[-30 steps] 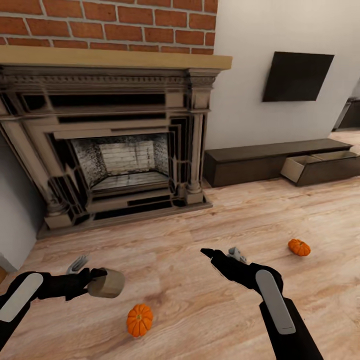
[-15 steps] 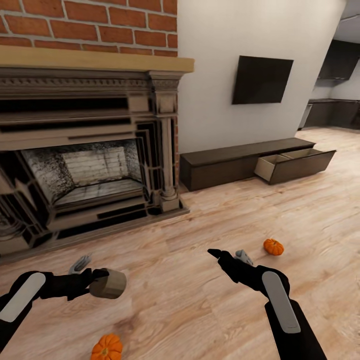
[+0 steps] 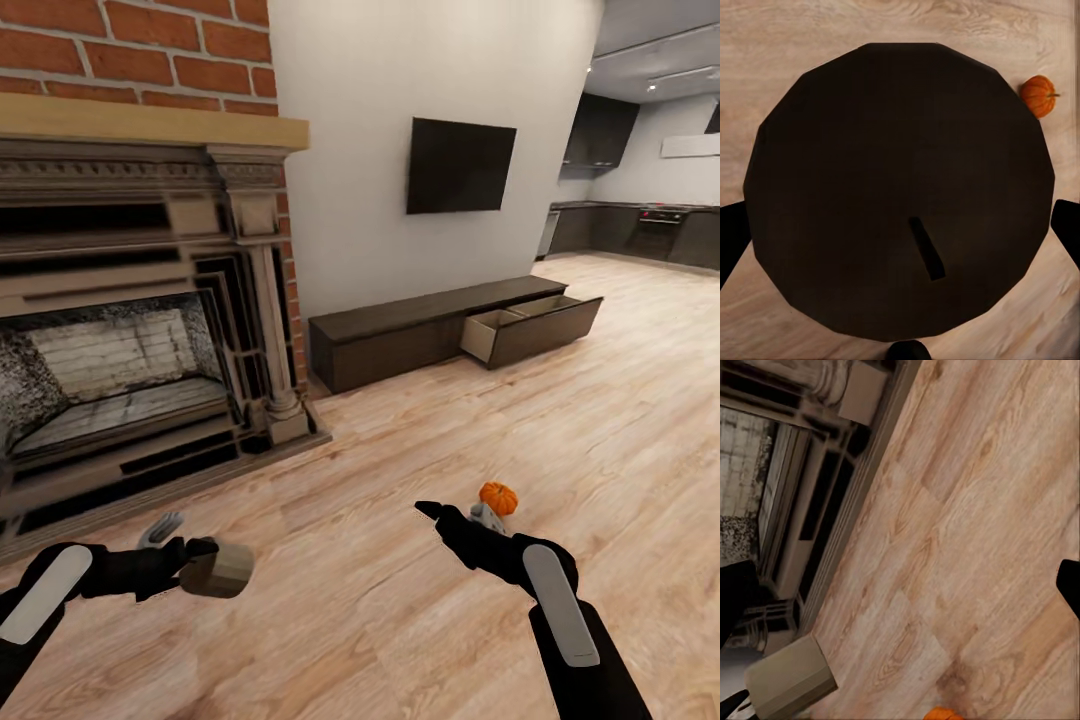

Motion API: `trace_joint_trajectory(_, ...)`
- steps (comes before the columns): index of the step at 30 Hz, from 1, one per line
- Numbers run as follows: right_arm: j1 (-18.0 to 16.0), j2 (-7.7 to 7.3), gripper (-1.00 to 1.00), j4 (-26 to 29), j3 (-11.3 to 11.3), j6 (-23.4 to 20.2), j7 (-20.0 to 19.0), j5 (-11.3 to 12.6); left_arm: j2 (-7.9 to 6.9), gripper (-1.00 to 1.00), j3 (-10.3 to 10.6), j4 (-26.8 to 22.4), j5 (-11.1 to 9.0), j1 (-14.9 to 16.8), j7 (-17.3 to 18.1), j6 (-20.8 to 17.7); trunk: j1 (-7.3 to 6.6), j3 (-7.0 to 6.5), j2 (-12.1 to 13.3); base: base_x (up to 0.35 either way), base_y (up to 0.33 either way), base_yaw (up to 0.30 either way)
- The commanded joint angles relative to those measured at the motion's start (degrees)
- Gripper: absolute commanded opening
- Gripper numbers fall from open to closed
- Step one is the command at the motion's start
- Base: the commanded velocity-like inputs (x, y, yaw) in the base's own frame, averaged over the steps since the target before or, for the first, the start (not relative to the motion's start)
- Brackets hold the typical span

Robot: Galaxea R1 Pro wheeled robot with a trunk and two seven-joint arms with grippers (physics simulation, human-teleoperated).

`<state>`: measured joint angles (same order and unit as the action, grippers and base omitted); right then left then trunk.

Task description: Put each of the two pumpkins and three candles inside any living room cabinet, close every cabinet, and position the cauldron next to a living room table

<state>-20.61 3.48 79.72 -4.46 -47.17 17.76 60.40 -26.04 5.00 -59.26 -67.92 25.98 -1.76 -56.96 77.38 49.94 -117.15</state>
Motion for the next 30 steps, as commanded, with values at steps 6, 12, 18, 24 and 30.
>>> trace_joint_trajectory(6,0.0,-0.16,1.00,0.0,-0.1,-0.2,0.5,0.6,-0.06,-1.00,0.2,-0.1,-0.6,0.0,-0.2,-0.1,0.02,-0.24,0.0,0.242,-0.195,-0.254)
trace_joint_trajectory(12,0.0,-0.31,1.00,-0.8,-0.2,-0.2,0.5,1.3,-0.06,-1.00,0.2,-0.1,-0.6,0.0,-0.3,-0.1,0.02,-0.53,0.0,0.242,-0.195,-0.254)
trace_joint_trajectory(18,0.0,-0.56,1.00,-1.3,-0.2,-0.1,0.5,2.5,-0.06,-1.00,0.3,-0.1,-0.6,0.0,-0.3,-0.1,0.02,-0.81,0.0,0.242,-0.196,-0.254)
trace_joint_trajectory(24,0.0,-0.60,1.00,-1.4,-0.2,-0.1,0.5,2.6,-0.06,-1.00,0.4,-0.1,-0.6,0.0,-0.3,0.0,0.02,-1.10,0.0,0.239,-0.205,-0.254)
trace_joint_trajectory(30,0.0,-0.58,1.00,-1.7,-0.2,-0.1,0.5,2.6,-0.06,-1.00,0.4,0.0,-0.6,0.0,-0.3,0.1,0.02,-1.39,0.0,0.238,-0.208,-0.254)
